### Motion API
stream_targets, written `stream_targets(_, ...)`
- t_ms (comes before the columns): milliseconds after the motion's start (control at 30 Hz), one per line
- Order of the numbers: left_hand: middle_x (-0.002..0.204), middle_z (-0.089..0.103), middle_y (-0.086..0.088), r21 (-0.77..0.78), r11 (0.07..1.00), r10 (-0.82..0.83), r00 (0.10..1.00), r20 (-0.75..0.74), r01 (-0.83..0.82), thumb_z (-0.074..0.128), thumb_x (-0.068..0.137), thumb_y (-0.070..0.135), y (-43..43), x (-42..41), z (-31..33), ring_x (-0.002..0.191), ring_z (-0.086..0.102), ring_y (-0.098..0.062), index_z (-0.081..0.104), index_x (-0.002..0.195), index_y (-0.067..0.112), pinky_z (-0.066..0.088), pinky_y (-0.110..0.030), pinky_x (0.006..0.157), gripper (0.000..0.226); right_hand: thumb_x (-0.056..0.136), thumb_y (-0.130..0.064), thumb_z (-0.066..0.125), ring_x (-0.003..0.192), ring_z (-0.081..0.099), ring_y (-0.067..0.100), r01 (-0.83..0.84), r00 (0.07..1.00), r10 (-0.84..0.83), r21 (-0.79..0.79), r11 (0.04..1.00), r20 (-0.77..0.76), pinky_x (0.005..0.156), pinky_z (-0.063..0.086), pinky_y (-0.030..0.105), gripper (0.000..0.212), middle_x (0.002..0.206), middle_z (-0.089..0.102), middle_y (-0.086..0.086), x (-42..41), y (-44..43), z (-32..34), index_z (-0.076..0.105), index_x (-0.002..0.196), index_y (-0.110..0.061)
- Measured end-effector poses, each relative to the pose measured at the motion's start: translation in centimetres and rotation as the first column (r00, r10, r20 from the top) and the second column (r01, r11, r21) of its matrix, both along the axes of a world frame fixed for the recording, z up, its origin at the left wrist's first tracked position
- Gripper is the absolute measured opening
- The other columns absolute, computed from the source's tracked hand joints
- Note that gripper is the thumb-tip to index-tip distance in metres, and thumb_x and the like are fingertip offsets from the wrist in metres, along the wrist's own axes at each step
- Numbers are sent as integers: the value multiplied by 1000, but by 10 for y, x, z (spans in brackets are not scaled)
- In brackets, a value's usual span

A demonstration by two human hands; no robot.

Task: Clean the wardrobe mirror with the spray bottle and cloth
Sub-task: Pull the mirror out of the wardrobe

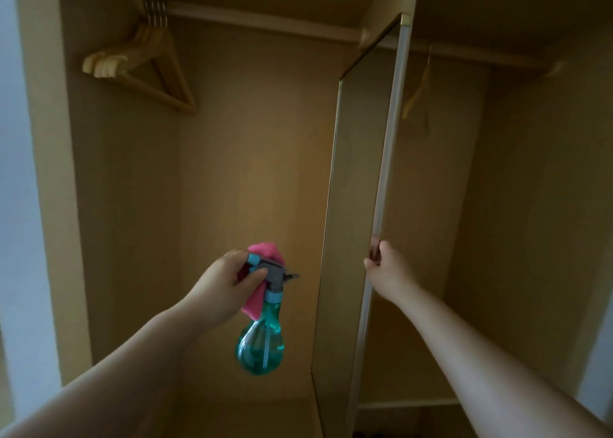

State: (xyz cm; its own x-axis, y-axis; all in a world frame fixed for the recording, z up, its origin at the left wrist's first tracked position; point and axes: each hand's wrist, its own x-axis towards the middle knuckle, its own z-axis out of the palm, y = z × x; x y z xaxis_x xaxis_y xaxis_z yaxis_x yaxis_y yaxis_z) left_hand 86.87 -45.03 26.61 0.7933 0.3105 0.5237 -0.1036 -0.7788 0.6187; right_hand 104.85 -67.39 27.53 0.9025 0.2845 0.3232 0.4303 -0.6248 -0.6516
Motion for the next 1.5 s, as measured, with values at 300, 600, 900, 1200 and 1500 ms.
stream_targets(300,86,62,-1,10,996,-88,996,-15,88,58,93,23,-7,-33,2,77,61,-17,56,84,23,52,-27,63,10,97,-24,54,87,59,8,2,997,-1,-4,1000,77,60,41,15,12,97,60,-3,-63,-43,-4,52,108,-19)
stream_targets(600,90,61,5,-4,993,-114,992,-45,114,56,94,25,-23,-63,-1,81,60,-11,53,87,30,53,-25,67,9,97,-20,55,100,59,19,71,994,-70,-9,997,81,78,50,25,19,101,56,0,-109,-67,-6,48,114,-16)
stream_targets(900,90,64,5,-8,988,-157,986,-50,156,57,93,27,-33,-58,0,81,64,-13,56,94,26,56,-22,64,2,98,-15,51,120,55,23,131,989,-133,28,991,62,89,49,28,39,123,54,3,-96,-98,-11,40,136,-12)
stream_targets(1200,96,63,6,-13,985,-172,981,-88,172,57,93,28,-55,-32,-2,88,64,-14,55,98,29,59,-29,76,6,97,-14,51,129,49,27,159,986,-165,133,978,36,101,47,44,44,140,52,7,-23,-136,-16,43,141,-14)
stream_targets(1500,98,64,7,-4,988,-155,985,-82,155,56,93,30,-85,-8,-2,91,65,-15,56,104,29,59,-30,78,11,101,-17,44,131,45,30,91,993,-98,106,990,63,105,40,39,44,143,48,12,44,-153,-19,40,144,-10)
